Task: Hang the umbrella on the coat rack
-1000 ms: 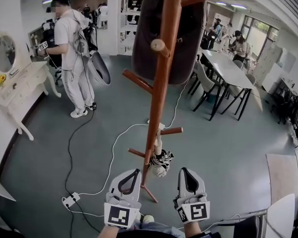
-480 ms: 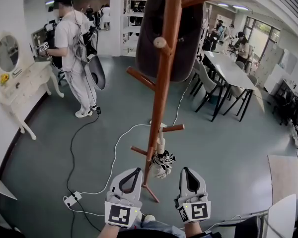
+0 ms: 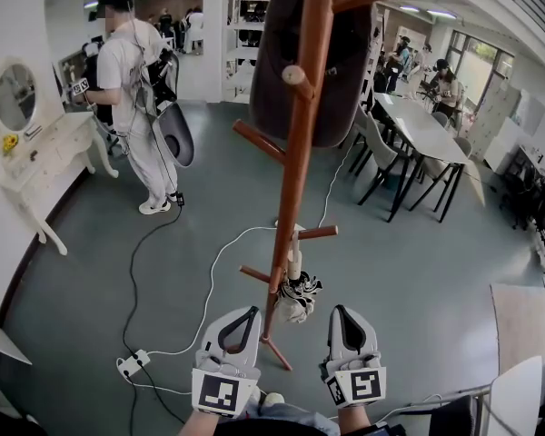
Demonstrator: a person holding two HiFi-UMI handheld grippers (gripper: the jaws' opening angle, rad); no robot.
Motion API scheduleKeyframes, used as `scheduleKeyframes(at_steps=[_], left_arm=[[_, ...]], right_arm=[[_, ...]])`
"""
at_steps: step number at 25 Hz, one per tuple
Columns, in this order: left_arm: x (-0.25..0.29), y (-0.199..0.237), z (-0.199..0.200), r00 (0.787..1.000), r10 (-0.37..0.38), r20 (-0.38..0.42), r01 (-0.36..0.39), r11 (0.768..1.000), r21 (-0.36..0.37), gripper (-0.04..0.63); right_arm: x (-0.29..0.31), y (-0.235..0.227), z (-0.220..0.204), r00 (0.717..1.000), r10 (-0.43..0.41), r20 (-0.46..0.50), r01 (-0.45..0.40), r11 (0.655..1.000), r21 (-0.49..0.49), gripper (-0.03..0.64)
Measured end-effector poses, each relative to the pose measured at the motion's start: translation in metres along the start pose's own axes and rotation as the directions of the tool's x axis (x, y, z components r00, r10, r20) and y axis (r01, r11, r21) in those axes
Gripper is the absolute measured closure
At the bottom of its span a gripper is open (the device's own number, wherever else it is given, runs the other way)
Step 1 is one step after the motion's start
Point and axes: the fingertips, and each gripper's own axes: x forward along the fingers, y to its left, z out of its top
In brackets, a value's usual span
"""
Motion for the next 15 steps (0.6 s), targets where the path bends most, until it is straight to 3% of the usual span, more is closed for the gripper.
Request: scheduleKeyframes(at_steps=[15], left_arm=[[-0.0051, -0.003, -0.0009, 1.0, 0.01, 0.0, -0.01, 1.0, -0.004, 0.588]], right_arm=[[-0.0045, 0.0044, -0.0016, 1.0, 0.017, 0.001, -0.017, 1.0, 0.004, 0.611]])
